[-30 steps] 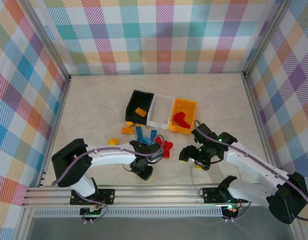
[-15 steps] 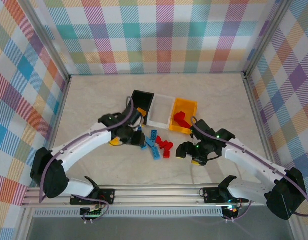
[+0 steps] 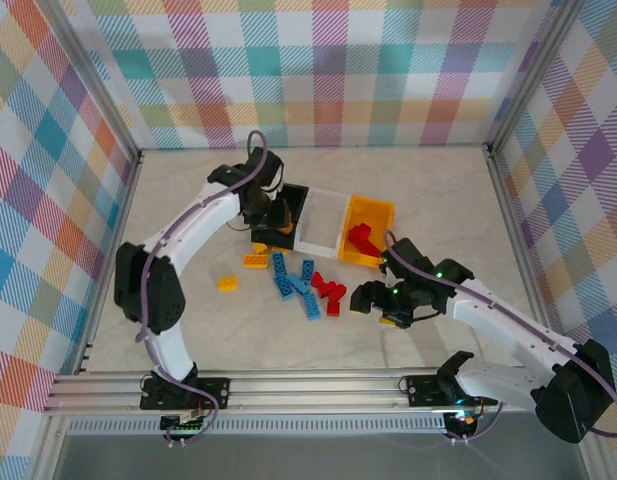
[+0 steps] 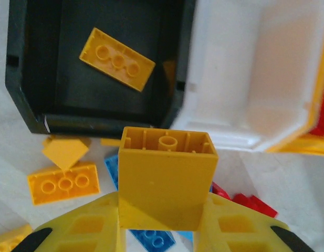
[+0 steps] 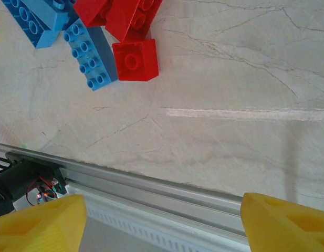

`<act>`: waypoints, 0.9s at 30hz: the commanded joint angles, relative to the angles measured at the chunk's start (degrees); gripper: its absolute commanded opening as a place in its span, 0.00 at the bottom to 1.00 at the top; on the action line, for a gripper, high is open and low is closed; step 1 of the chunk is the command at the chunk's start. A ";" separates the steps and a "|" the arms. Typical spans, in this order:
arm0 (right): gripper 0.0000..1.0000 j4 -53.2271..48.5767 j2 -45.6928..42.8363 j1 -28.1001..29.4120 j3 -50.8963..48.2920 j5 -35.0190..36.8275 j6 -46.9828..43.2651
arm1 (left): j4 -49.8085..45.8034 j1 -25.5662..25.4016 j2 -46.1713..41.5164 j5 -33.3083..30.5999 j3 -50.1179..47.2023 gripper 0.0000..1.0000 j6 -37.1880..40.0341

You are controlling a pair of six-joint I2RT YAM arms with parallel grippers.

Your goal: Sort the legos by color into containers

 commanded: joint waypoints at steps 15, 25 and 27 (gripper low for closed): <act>0.78 -2.95 9.94 3.56 6.75 0.91 -4.44 | -8.01 5.81 24.17 0.18 24.92 0.34 5.73; 0.77 -2.95 28.96 7.01 17.53 2.65 -8.16 | -7.04 6.74 22.84 6.21 25.72 0.68 4.64; 0.76 -2.94 32.40 7.28 19.50 3.14 -8.34 | -6.43 6.74 20.57 7.65 24.13 0.71 3.91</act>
